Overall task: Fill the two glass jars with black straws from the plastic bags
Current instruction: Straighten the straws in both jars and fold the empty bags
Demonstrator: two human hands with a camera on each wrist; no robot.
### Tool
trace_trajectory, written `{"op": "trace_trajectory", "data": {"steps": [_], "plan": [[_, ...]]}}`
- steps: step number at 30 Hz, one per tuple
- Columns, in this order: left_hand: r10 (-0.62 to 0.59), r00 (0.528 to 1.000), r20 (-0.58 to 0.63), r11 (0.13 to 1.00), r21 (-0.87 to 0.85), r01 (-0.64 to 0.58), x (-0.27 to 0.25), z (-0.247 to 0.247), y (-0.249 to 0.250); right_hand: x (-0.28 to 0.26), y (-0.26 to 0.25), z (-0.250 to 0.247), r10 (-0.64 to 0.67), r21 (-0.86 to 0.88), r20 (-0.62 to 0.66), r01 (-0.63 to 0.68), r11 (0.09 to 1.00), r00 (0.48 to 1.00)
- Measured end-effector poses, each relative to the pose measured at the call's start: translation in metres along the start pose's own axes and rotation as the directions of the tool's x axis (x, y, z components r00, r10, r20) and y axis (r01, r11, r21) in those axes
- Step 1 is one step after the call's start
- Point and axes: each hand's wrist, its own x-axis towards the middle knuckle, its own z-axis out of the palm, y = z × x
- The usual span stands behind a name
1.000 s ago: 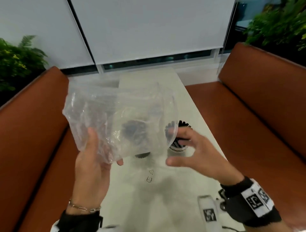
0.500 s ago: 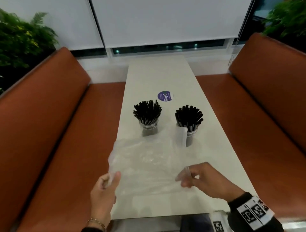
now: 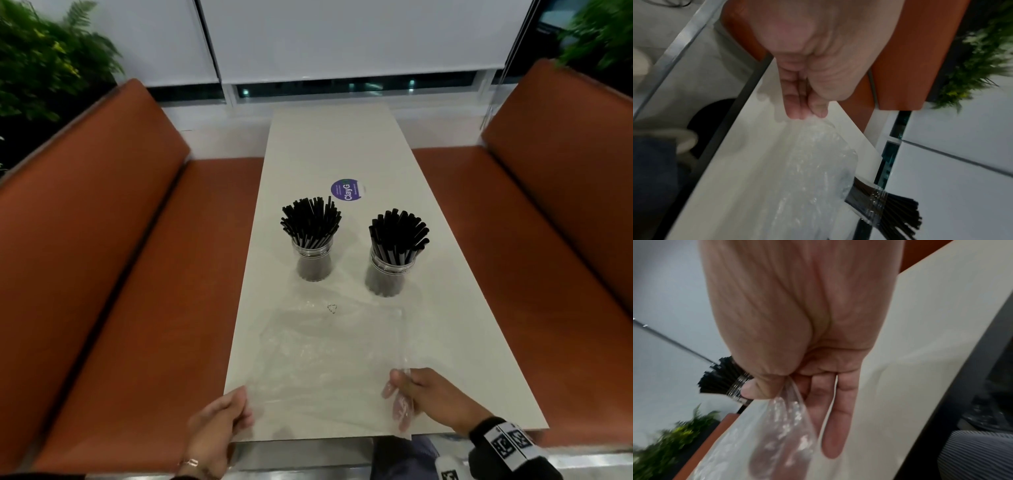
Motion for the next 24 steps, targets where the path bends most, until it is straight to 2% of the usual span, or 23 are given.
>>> {"op": "trace_trajectory", "data": {"steps": [3,5,6,8,9,10,12,14,15,17,19,21,23,24], "plan": [[0.095,0.994,-0.051,0.982,0.169,-0.085,0.000,-0.005,-0.005,-0.001,0.008,-0.002,0.055,0.003,0.014,-0.055,0.998,0.998],[0.180,0.983,-0.024,0.902,0.404,-0.155,0.000,-0.008,-0.004,-0.001,0.012,-0.003,0.086,-0.071,0.050,-0.082,0.994,0.995],[0.197,0.980,0.016,0.803,0.572,-0.170,0.000,-0.009,0.000,0.000,0.013,-0.004,0.077,-0.117,0.044,-0.071,0.991,0.996],[0.205,0.975,0.084,0.511,0.841,-0.179,0.004,-0.011,0.016,0.001,0.012,-0.011,0.037,-0.169,-0.029,-0.042,0.985,0.999],[0.228,0.967,0.113,0.424,0.883,-0.203,0.005,-0.010,0.024,0.003,0.008,-0.014,0.026,-0.184,-0.083,-0.041,0.982,0.996],[0.263,0.955,0.138,0.407,0.881,-0.240,0.008,-0.005,0.034,0.005,0.002,-0.016,0.017,-0.187,-0.147,-0.045,0.981,0.989],[0.306,0.940,0.150,0.483,0.827,-0.289,0.017,0.015,0.055,0.016,-0.010,-0.019,0.010,-0.111,-0.293,-0.045,0.993,0.956],[0.255,0.958,0.127,0.602,0.755,-0.260,0.025,0.041,0.078,0.036,-0.019,-0.019,0.010,-0.007,-0.422,-0.014,1.000,0.907],[0.209,0.969,0.135,0.633,0.736,-0.239,0.031,0.054,0.087,0.045,-0.022,-0.019,0.008,0.025,-0.463,0.004,1.000,0.886],[0.135,0.976,0.171,0.634,0.742,-0.218,0.038,0.080,0.101,0.060,-0.026,-0.017,0.014,0.093,-0.503,0.038,0.995,0.864],[0.106,0.979,0.172,0.659,0.726,-0.199,0.045,0.097,0.103,0.064,-0.030,-0.012,0.018,0.191,-0.479,0.085,0.978,0.877],[0.162,0.977,0.141,0.768,0.604,-0.214,0.050,0.104,0.097,0.060,-0.032,-0.007,-0.008,0.247,-0.471,0.141,0.959,0.882],[0.275,0.959,0.072,0.880,0.383,-0.281,0.044,0.103,0.087,0.053,-0.029,-0.005,-0.034,0.268,-0.521,0.201,0.942,0.853],[0.387,0.921,0.030,0.872,0.314,-0.377,0.038,0.100,0.082,0.050,-0.028,-0.005,-0.040,0.265,-0.549,0.219,0.939,0.835]]}}
